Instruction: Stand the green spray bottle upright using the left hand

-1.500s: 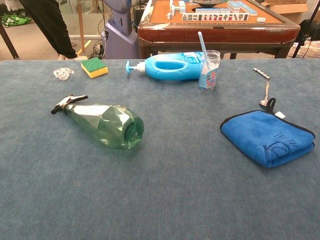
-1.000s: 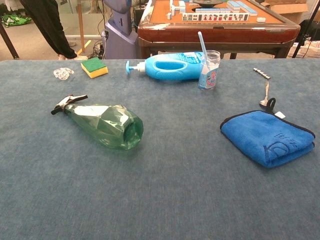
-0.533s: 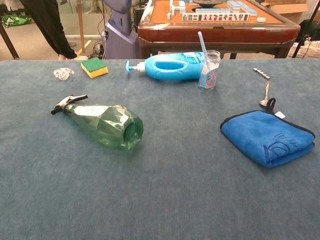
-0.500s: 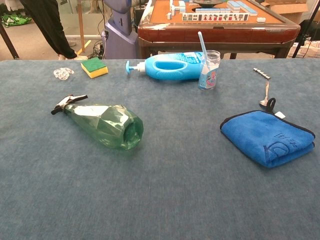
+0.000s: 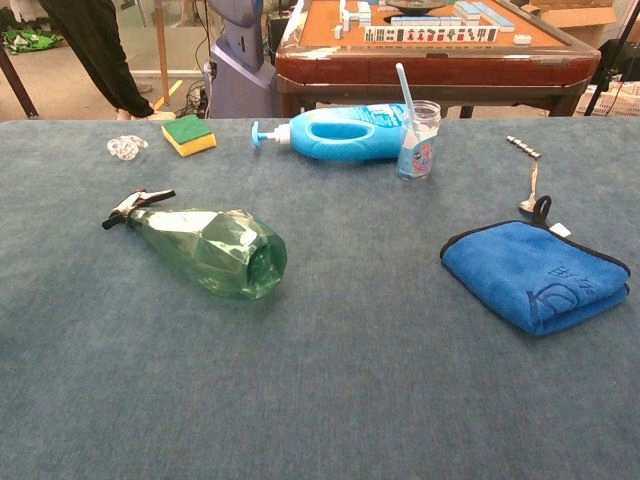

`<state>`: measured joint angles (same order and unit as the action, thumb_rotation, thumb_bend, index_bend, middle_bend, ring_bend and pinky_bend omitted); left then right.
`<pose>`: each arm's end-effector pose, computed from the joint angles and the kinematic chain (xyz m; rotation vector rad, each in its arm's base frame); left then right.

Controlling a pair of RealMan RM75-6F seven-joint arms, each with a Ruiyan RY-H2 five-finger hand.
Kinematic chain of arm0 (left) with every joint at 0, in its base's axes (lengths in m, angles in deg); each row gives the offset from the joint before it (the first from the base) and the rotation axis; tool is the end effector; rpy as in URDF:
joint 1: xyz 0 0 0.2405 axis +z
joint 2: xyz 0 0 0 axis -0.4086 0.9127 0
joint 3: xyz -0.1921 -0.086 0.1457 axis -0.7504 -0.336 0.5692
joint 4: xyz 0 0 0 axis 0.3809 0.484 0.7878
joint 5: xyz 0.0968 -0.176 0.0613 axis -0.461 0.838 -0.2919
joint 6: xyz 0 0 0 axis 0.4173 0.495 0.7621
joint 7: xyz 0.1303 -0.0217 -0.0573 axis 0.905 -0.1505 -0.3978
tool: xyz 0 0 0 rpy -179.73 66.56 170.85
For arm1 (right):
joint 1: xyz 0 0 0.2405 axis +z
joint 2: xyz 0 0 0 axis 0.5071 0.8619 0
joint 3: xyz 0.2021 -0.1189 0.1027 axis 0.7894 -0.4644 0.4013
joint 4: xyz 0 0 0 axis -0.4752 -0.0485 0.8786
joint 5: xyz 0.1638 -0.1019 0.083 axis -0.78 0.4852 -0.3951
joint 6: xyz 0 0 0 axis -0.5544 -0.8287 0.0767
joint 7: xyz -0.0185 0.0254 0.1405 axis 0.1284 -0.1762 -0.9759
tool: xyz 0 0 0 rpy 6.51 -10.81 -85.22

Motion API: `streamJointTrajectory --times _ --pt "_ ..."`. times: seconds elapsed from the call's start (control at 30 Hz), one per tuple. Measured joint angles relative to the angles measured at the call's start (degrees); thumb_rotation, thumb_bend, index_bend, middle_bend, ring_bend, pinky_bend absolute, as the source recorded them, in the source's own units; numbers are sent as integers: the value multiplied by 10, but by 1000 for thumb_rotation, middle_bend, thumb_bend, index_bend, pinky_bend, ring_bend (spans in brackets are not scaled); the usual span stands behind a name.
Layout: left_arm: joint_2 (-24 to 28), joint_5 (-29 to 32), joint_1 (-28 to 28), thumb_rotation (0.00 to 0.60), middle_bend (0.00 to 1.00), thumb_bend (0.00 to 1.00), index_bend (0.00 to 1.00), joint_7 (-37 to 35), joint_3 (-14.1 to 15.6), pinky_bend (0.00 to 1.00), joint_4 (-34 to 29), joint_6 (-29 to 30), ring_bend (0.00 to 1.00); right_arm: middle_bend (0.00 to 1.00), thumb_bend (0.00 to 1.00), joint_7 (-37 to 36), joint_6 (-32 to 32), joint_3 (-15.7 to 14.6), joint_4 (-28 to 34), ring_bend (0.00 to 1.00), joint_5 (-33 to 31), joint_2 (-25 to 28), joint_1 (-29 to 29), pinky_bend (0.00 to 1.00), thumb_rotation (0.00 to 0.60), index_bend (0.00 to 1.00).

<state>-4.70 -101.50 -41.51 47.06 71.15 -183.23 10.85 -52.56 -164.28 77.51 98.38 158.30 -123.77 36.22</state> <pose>-0.2297 0.2259 0.1359 -1.7713 -0.9420 -1.1764 -0.2877 -0.1881 0.1880 1.4466 -0.8282 0.9696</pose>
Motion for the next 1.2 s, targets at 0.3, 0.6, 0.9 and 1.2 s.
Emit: streamJointTrajectory --times 0.3,0.6,0.9,1.2 --pt "0 -42 -92 254 0 305 66 -46 -2 0 -17 -88 0 147 280 9 14 5 8 5 -7 7 10 0 600 191" --pt "-23 4 -175 211 0 239 71 -40 -15 0 -24 -208 0 147 280 8 23 5 6 5 -16 7 14 0 600 191" --pt "-71 66 -233 210 0 236 82 -11 -28 0 -5 -285 0 147 280 4 35 6 0 5 -21 4 20 0 600 191" --pt "-111 138 -269 208 1 236 118 75 -42 0 9 -329 0 147 280 -6 35 4 -10 5 -27 5 19 0 600 191"
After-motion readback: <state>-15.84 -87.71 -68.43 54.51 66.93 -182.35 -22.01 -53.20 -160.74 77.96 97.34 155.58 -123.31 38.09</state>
